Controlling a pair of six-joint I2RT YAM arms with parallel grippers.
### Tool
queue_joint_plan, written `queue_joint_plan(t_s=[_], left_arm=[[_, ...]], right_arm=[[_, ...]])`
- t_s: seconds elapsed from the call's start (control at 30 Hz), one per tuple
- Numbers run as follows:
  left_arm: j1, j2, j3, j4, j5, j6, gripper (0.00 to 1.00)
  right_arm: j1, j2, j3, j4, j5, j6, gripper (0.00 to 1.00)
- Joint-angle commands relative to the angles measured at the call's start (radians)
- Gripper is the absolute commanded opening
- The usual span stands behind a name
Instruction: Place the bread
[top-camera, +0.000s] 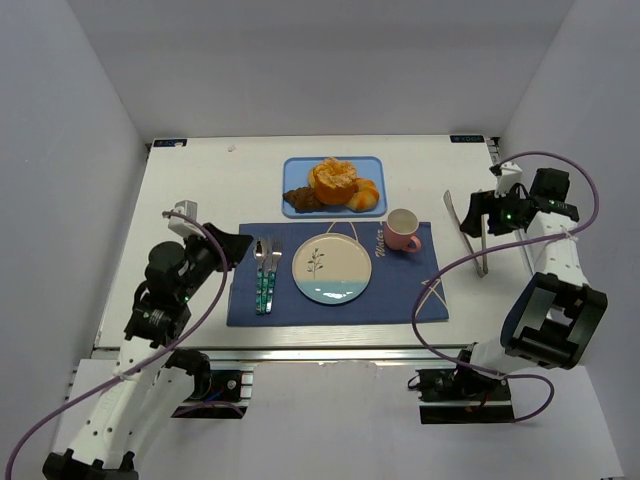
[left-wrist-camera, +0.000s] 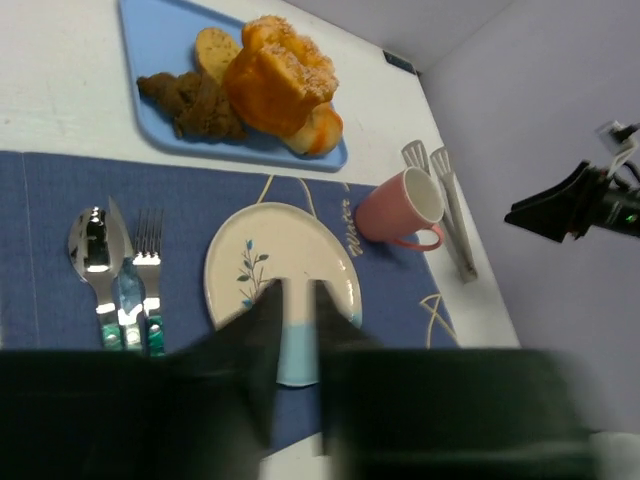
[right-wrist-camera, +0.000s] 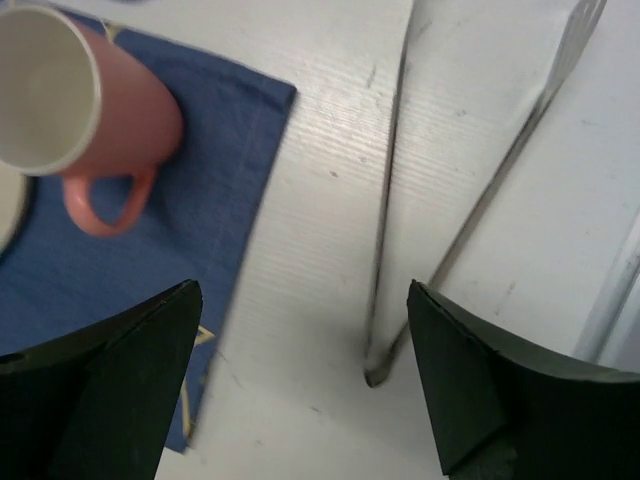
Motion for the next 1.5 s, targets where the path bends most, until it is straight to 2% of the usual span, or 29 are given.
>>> queue_joint_plan(t_s=[0.0,0.03,0.1,0.17,0.37,0.73,0.87,0.93,1.03,1.07,1.1,1.13,1.27,1.37,1.43,1.47], left_arm=[[0.001,-0.042,-0.035,-0.088,-0.024,-0.029,0.37],[-0.001,-0.052,-0.042,-0.094,-0.023,-0.03,0.44],[0.001,-0.067,-0.067,-0.102,-0.021,-0.036,0.51],[0.001,-0.076,-0.078,-0.109,-0.02,-0.038,0.53],[0.001,-0.032,-0.059,-0.122,-0.026,-0.012,0.54],[0.001,0.019,-0.049,-0.086,-0.027,-0.017,0.54],[0.001,0.026,-0.041,-0.093,-0.038,-0.017,0.54],[0.001,0.031,-0.038,-0.09,-0.04,-0.02,0.54],[-0.001,0.037,-0.029,-0.093,-0.043,-0.02,0.54],[0.001,0.039,-0.024,-0.096,-0.044,-0.02,0.54],[0.001,0.037,-0.021,-0.096,-0.046,-0.02,0.54],[0.001,0.034,-0.021,-0.097,-0.047,-0.02,0.54],[0.001,0.026,-0.016,-0.108,-0.053,-0.02,0.54],[0.001,0.02,-0.012,-0.119,-0.053,-0.02,0.54],[0.001,0.019,-0.009,-0.12,-0.052,-0.018,0.54],[0.001,0.017,-0.009,-0.122,-0.053,-0.018,0.54]], right_arm=[[-0.002,0.001,-0.002,-0.066,0.127,-0.144,0.89],[-0.002,0.004,-0.033,-0.052,0.153,-0.142,0.89],[-0.002,0.018,-0.06,-0.029,0.211,-0.148,0.89],[-0.002,0.024,-0.112,-0.005,0.246,-0.145,0.89],[0.008,0.064,-0.198,0.159,0.371,-0.124,0.89],[0.046,0.329,-0.088,0.3,0.423,-0.033,0.89],[0.073,0.375,-0.061,0.339,0.428,-0.012,0.84],[0.08,0.409,-0.027,0.336,0.425,-0.004,0.8],[0.08,0.427,0.007,0.31,0.415,0.004,0.64],[0.078,0.426,0.007,0.301,0.412,-0.004,0.51],[0.078,0.423,0.007,0.294,0.409,-0.006,0.45],[0.075,0.415,0.004,0.288,0.399,-0.007,0.32],[0.061,0.377,0.005,0.259,0.359,0.023,0.1],[0.058,0.313,0.039,0.221,0.291,0.057,0.06],[0.058,0.253,0.071,0.173,0.201,0.079,0.08],[0.06,0.236,0.09,0.16,0.17,0.092,0.11]])
